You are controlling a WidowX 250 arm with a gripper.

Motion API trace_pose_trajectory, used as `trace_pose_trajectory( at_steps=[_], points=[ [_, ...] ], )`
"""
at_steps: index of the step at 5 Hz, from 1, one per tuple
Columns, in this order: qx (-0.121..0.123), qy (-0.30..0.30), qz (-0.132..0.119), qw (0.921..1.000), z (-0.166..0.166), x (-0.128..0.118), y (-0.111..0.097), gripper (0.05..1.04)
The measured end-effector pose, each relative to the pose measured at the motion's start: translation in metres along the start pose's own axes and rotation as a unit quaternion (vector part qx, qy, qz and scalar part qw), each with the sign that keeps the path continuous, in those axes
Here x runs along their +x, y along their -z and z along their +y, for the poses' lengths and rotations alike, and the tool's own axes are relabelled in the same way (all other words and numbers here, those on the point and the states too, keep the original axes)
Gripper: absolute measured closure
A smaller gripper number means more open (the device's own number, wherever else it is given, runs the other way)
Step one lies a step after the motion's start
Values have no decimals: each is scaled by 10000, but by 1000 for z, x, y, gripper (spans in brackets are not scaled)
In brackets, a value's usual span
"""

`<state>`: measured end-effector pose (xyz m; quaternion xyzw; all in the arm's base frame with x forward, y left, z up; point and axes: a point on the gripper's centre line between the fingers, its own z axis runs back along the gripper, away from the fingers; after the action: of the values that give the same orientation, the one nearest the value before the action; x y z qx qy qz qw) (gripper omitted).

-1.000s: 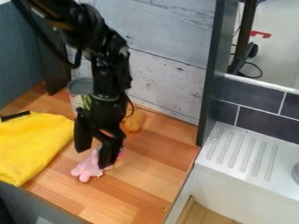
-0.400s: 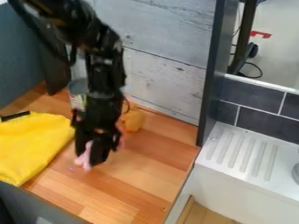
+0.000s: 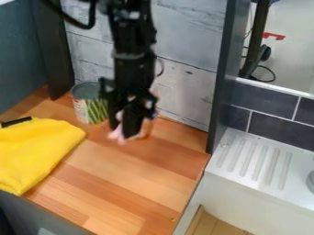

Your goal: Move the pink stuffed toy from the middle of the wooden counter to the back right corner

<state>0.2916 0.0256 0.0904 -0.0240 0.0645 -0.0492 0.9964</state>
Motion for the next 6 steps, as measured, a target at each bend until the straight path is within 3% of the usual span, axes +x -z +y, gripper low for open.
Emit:
trace_pose_trajectory(
  at_steps=[1, 2, 3, 5, 6],
  points=[
    [-129, -71, -3, 9999, -9, 27, 3, 761],
    [-491, 50, 85, 9987, -17, 46, 16, 761],
    [-722, 30, 308, 9969, -20, 60, 36, 761],
    [-885, -249, 554, 9942, -20, 80, 67, 761],
    [-920, -323, 529, 9938, -20, 85, 70, 668]
  ],
)
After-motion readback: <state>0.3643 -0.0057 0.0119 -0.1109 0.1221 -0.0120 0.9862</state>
